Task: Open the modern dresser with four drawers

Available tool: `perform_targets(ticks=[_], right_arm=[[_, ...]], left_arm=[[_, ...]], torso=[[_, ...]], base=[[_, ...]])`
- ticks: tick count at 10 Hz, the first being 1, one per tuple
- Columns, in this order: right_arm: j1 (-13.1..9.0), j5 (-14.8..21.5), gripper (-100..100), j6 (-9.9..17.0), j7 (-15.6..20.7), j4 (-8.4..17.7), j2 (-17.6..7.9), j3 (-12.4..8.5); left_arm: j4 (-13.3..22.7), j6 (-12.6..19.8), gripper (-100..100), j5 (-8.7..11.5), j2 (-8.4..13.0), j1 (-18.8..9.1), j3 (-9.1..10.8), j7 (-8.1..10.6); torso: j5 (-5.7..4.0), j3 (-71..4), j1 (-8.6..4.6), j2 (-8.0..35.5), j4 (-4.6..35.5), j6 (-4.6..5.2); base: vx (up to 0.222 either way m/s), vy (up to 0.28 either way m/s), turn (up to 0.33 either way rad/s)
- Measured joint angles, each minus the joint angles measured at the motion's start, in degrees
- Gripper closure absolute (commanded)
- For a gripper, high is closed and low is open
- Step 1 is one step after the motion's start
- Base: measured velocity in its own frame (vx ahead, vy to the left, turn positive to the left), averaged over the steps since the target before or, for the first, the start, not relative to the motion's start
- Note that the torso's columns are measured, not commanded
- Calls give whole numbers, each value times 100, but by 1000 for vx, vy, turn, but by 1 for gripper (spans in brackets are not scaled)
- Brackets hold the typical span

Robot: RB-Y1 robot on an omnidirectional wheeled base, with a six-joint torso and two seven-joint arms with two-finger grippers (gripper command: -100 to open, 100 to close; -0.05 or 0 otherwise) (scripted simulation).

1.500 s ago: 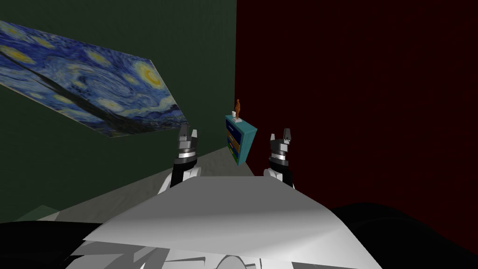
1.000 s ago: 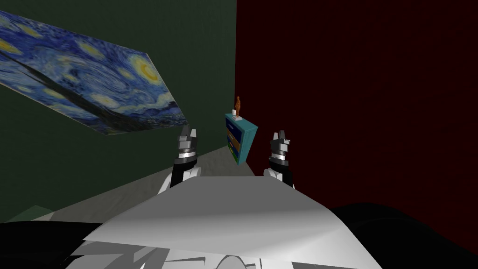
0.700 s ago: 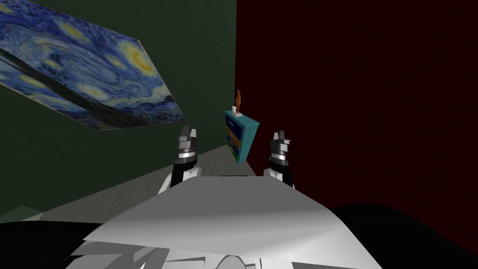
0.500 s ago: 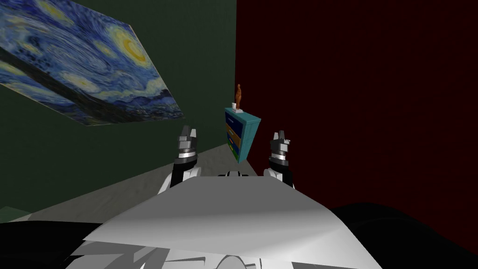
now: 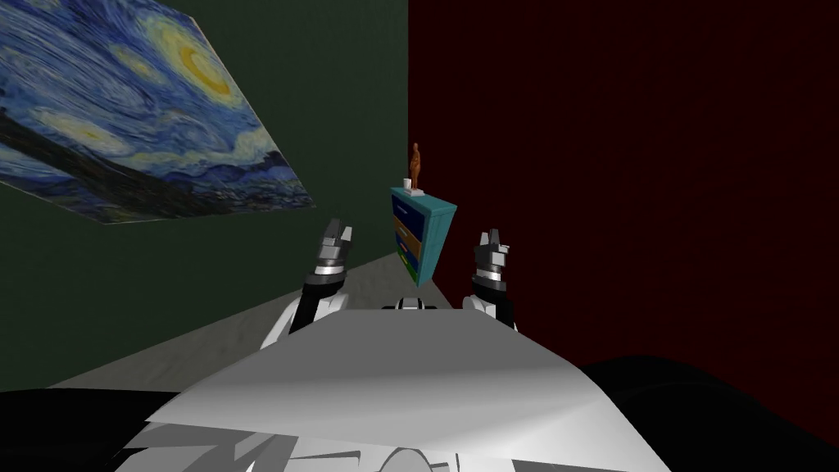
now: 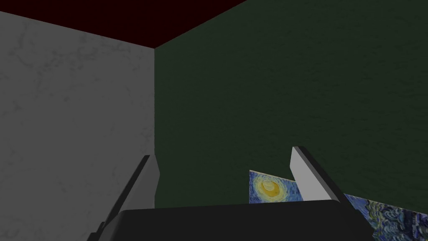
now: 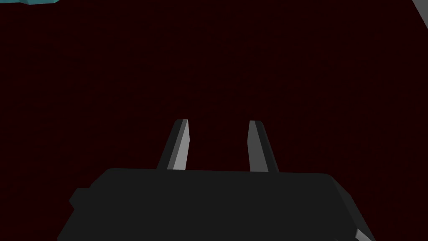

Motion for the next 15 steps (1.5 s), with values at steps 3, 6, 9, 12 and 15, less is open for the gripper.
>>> perform_targets(ticks=[3, 6, 9, 12, 15], right_arm=[[0, 0, 0, 0, 0, 0, 0, 0], [0, 0, 0, 0, 0, 0, 0, 0], [0, 0, 0, 0, 0, 0, 0, 0], [1, 0, 0, 0, 0, 0, 0, -1], [1, 0, 0, 0, 0, 0, 0, -1]], left_arm=[[-32, 332, -100, -36, 464, -118, -113, 173], [-94, 724, -100, -64, 862, -239, -226, 416], [-164, 1171, -100, -111, 1204, -382, -376, 667], [-222, 1621, -100, -163, 1521, -536, -537, 927], [-294, 2113, -100, -204, 1877, -682, -685, 1204]], torso=[[-1, 0, -4, 2, 1, 0], [0, 2, -2, 4, 2, 0], [-1, 4, -2, 6, 2, -1], [0, 4, -1, 7, 2, -1], [1, 1, 2, 1, 1, -1]], base=[[77, 44, -145], [84, 61, -170], [87, 64, -180], [80, 77, -192], [80, 91, -184]])
